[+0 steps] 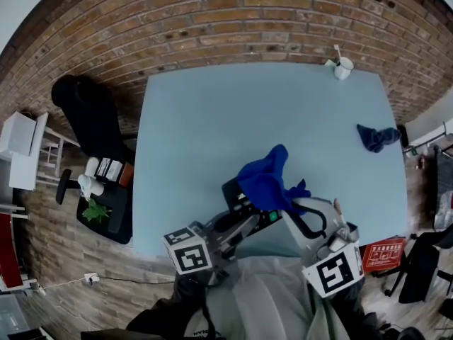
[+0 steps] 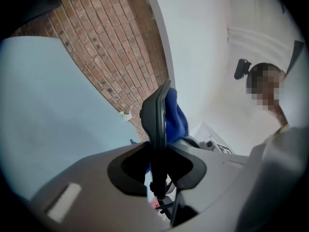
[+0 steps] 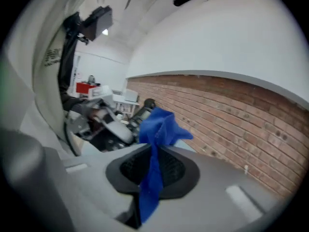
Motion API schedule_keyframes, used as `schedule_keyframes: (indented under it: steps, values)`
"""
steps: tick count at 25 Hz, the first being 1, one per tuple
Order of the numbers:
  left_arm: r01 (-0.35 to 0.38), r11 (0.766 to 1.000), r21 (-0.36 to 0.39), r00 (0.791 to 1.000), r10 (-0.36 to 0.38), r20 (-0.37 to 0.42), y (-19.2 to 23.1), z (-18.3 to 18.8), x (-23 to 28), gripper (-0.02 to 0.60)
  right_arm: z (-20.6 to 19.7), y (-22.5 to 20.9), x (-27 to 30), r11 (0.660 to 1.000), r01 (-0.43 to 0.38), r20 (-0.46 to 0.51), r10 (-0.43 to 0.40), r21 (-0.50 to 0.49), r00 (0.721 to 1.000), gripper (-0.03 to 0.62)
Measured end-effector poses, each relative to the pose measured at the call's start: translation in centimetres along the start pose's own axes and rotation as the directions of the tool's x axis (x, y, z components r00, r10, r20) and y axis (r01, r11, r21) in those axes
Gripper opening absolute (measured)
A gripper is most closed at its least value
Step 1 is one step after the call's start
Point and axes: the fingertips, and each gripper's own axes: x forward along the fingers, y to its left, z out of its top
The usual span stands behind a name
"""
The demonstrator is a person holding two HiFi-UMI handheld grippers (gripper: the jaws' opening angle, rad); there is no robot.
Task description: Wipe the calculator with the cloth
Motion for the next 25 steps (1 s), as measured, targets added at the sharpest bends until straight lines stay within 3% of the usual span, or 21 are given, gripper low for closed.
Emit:
schedule_keyframes:
  steps: [2,4,7,9,12,14,16,21,25]
  values:
    - [-0.002,1.0,-0.008,1.0,0.002,0.001,0.1,0.0,0.1,0.081,1.6,3.6,-0.5,0.992,-0.114,0.01,0.115,-0.049,0.993,0.041]
    - [0.003,1.0,-0.004,1.0,-0.003,-0.002,0.0,0.1,0.2,0.081,2.2,5.2,-0.3,0.985,-0.133,-0.014,0.132,-0.111,0.991,0.044]
    - [0.004,1.0,-0.013,1.0,-0.004,0.0,-0.1,0.0,0.3,0.081,2.1,3.5,0.0,0.977,0.021,0.014,-0.018,-0.211,1.0,0.06]
    - [0.013,0.999,-0.044,1.0,-0.012,0.013,0.0,0.0,0.1,0.081,2.8,2.3,-0.5,0.976,0.102,0.102,-0.084,-0.193,0.991,0.084]
    - [0.027,0.997,-0.077,0.999,-0.025,0.036,0.2,0.3,-0.4,0.081,3.9,1.3,-1.0,0.982,0.136,0.203,-0.108,-0.129,0.973,0.085]
    - [0.03,0.997,-0.077,0.999,-0.027,0.039,0.1,0.3,-0.5,0.081,3.8,1.1,-0.8,0.977,0.134,0.196,-0.1,-0.166,0.975,0.084]
    - [0.031,0.997,-0.072,0.999,-0.029,0.039,0.0,0.2,-0.6,0.081,3.6,1.0,-0.4,0.977,0.114,0.189,-0.079,-0.18,0.979,0.041]
    - [0.027,0.998,-0.064,0.999,-0.023,0.049,-0.2,0.4,-1.0,0.081,3.5,-0.9,0.2,0.986,0.166,0.269,-0.161,0.002,0.95,0.042]
    - [0.022,0.998,-0.053,0.998,-0.019,0.051,-0.3,0.4,-1.0,0.083,3.1,-2.3,0.7,0.971,0.167,0.283,-0.211,0.17,0.936,0.134]
